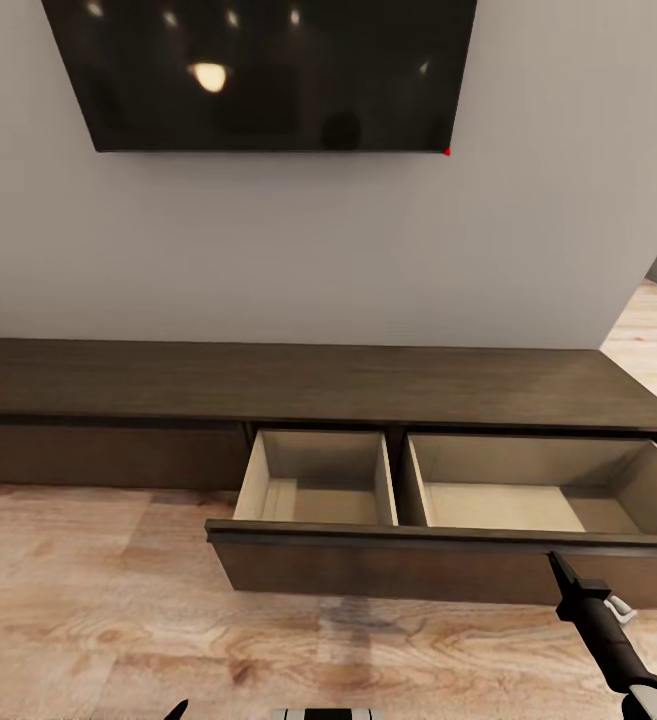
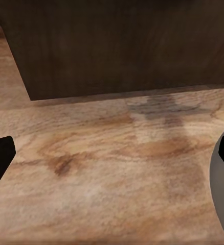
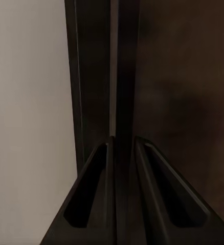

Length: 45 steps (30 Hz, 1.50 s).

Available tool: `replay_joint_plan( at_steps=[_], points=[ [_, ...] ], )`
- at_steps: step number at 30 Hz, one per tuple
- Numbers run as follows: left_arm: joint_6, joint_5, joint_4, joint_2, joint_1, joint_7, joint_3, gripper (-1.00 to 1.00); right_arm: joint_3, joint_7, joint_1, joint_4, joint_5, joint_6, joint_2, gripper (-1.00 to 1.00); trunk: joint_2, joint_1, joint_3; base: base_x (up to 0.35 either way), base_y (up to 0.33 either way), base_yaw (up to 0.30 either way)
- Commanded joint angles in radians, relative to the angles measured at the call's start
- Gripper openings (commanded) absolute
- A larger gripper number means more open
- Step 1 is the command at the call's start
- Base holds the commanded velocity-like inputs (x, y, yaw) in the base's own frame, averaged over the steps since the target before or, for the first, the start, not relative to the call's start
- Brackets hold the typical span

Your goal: Place each of the two pumpkins and all three candles from the living room inside a cabinet in the living room (use any cabinet), then make sure every cabinet is closed, and position the cauldron so it is next to a table in the living room.

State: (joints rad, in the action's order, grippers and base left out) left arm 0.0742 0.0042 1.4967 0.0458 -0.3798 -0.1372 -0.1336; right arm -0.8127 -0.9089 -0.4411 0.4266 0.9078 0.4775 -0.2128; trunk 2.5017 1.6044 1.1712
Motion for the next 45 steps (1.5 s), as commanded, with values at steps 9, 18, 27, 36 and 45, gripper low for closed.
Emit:
replay_joint_plan(
  at_steps=[9, 18, 27, 36, 45],
  points=[
    [0.003, 0.000, 0.000, 0.000, 0.000, -0.002, 0.000, 1.00, -0.006, -0.054, 0.008, 0.001, 0.022, 0.020, 0.000, -1.00, 0.000, 0.000, 0.001, -0.055, 0.000, 0.000],
    [0.003, 0.000, 0.000, 0.000, 0.000, -0.002, 0.000, 1.00, -0.006, -0.054, 0.008, 0.001, 0.021, 0.020, 0.000, 1.00, 0.000, 0.000, 0.001, -0.026, 0.000, 0.000],
    [0.003, 0.000, 0.000, 0.000, -0.001, -0.002, 0.000, 1.00, -0.006, -0.053, 0.008, 0.001, 0.021, 0.020, 0.000, 1.00, 0.000, 0.000, 0.001, -0.001, 0.000, 0.000],
    [0.003, 0.000, 0.000, 0.000, 0.000, -0.001, 0.000, 1.00, -0.006, -0.053, 0.008, 0.001, 0.020, 0.020, 0.000, 1.00, 0.000, 0.000, 0.001, -0.139, 0.000, 0.000],
    [0.003, 0.000, 0.000, 0.000, 0.000, -0.001, 0.000, 1.00, -0.006, -0.050, 0.008, 0.001, 0.020, 0.020, 0.000, 1.00, 0.000, 0.000, 0.001, -0.041, 0.000, 0.000]
  ],
)
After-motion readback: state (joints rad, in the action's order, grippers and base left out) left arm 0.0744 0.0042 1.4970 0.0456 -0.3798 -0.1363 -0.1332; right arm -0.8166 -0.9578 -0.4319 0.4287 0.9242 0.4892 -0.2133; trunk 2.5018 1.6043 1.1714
